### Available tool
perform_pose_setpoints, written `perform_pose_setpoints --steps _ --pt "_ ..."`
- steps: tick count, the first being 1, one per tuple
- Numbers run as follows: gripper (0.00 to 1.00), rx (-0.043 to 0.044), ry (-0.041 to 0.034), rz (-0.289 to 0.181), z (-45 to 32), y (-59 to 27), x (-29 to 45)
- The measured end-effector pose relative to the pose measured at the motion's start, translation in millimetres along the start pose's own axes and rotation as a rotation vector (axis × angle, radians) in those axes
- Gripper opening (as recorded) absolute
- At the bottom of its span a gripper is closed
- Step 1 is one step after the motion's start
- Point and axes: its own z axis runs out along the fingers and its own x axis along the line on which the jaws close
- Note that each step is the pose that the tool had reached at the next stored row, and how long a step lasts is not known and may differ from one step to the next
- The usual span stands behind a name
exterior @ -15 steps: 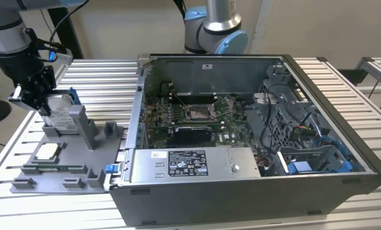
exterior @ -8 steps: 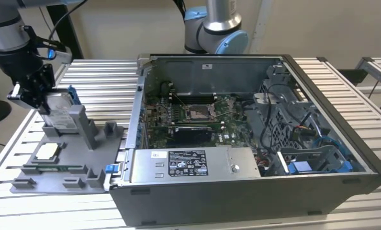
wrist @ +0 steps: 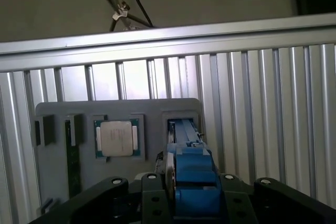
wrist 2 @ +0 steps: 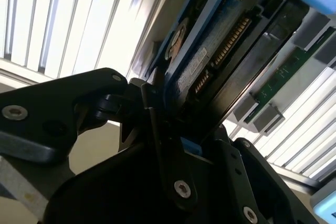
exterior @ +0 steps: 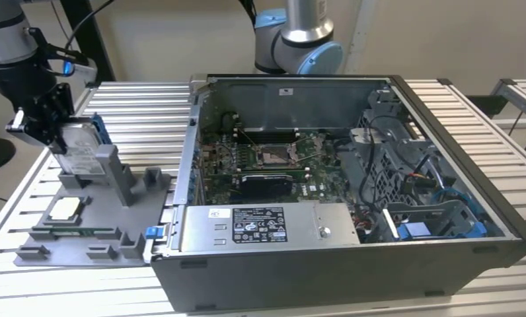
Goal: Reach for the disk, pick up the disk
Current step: 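Pick up the disk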
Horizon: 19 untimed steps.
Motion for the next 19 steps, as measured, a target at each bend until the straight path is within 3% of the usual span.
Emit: perform_pose_setpoints --steps 19 --pt "0.00 -0.0001 0.0000 0.000 -26.3 0.5 -0.4"
